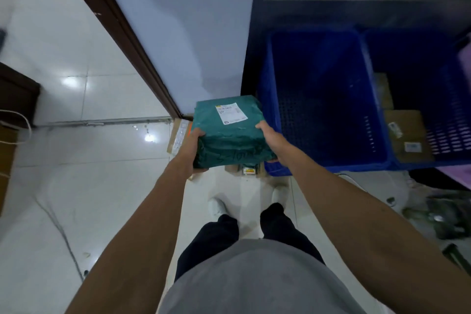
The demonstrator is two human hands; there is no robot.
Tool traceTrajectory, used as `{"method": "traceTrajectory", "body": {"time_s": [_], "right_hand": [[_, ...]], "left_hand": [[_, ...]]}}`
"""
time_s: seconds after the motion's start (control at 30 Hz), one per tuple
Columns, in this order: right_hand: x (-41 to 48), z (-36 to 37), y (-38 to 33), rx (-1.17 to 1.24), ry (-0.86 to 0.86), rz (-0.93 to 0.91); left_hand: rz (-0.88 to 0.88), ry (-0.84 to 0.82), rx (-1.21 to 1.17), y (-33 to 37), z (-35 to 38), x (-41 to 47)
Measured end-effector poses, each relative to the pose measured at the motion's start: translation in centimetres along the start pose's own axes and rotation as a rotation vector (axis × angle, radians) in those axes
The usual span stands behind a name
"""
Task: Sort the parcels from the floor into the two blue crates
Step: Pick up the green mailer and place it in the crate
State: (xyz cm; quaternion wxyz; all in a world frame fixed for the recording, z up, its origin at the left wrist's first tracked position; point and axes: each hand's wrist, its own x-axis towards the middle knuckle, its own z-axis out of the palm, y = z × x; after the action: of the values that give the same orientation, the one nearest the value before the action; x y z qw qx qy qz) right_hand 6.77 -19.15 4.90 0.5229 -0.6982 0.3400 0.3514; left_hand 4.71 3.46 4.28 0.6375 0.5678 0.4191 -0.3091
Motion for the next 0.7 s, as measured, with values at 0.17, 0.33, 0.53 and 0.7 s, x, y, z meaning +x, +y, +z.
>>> {"method": "traceTrajectory", "body": {"time_s": [0.17,0.33,0.53,0.7], "right_hand": [[-3.7,-2.6,-1.4,0.005,0.048,-0.156],[-5.3,-6.6,-0.7,0.055,0.137,-0.157],[-6.6,-12.5,1.3,0.154,0.165,-0.175],[-7.2,-18.3,4.3,0.235,0.135,-0.218]], "left_hand": [[-0.019,-0.107,0.037,2.0,0.8,-1.2],[-0.005,-0.175,0.059,3.4,3.5,-1.6],[0.042,-0.309,0.179,4.6,9.7,-3.4],[0.052,-0.3,0.235,3.5,15.8,-4.5]]}}
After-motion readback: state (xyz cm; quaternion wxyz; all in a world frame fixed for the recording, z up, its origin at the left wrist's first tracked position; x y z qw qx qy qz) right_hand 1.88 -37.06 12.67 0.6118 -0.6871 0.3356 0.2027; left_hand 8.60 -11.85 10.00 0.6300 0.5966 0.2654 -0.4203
